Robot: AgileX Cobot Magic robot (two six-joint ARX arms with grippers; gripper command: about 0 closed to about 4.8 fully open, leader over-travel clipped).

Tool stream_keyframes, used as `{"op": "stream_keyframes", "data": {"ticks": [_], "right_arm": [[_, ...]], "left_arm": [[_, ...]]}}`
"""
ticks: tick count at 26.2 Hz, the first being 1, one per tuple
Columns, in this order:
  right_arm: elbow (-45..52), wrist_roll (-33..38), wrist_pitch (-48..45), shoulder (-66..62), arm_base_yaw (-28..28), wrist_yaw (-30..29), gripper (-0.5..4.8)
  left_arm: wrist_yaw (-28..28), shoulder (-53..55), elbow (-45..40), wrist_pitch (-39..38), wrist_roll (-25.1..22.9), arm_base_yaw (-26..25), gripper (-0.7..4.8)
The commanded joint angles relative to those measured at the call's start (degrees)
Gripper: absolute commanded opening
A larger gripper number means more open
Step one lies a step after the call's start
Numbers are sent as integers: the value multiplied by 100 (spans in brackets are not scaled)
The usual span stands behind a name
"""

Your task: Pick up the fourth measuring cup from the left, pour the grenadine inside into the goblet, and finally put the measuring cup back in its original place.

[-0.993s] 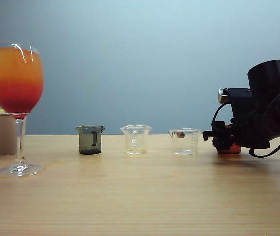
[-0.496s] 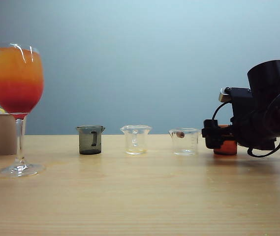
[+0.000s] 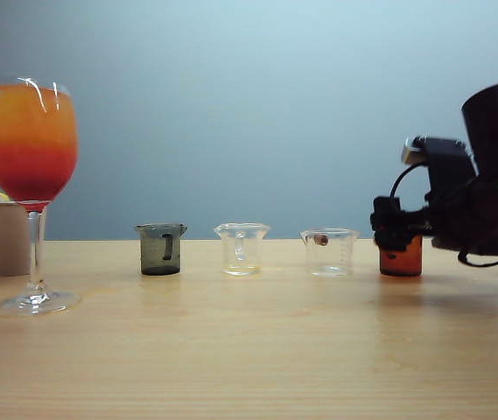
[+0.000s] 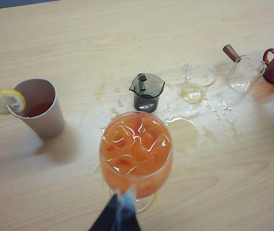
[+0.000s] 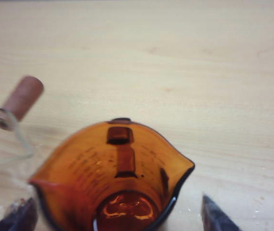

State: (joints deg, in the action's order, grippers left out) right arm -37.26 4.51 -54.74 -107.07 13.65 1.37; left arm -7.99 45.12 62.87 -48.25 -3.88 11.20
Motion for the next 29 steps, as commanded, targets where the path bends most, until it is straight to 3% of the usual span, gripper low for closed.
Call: {"op": "stream_keyframes", "data": {"ticks": [1,7,8,9,12,13,22,25,29], "right_arm": [[293,44,76,470,7,-223,419],[1021,162,501,1488,4,-280,413],[1123,181,575,1676,4,-289,380],[1217,203,671,1875,7,-317,319],[1443,236,1198,2614,9,-660,32],[1469,234,1469,2887,9,-824,-4],[1443,282,3901,5322,26,-903,-2],[1425,407,5182,6557,26,-1484,-2],[1416,402,6168,7630,24,-1239,-2]], "left_arm": [[-20,-11,26,35,-20,4,-4],[-20,-11,26,35,-20,4,-4],[-20,-11,26,35,-20,4,-4],[-20,-11,26,35,-20,4,-4],[-20,-13,26,35,-20,4,-4],[-17,-11,26,37,-20,4,-4],[-20,-11,26,35,-20,4,-4],[-17,-9,26,42,-22,4,-4],[-173,2,24,136,-20,11,-4]]}}
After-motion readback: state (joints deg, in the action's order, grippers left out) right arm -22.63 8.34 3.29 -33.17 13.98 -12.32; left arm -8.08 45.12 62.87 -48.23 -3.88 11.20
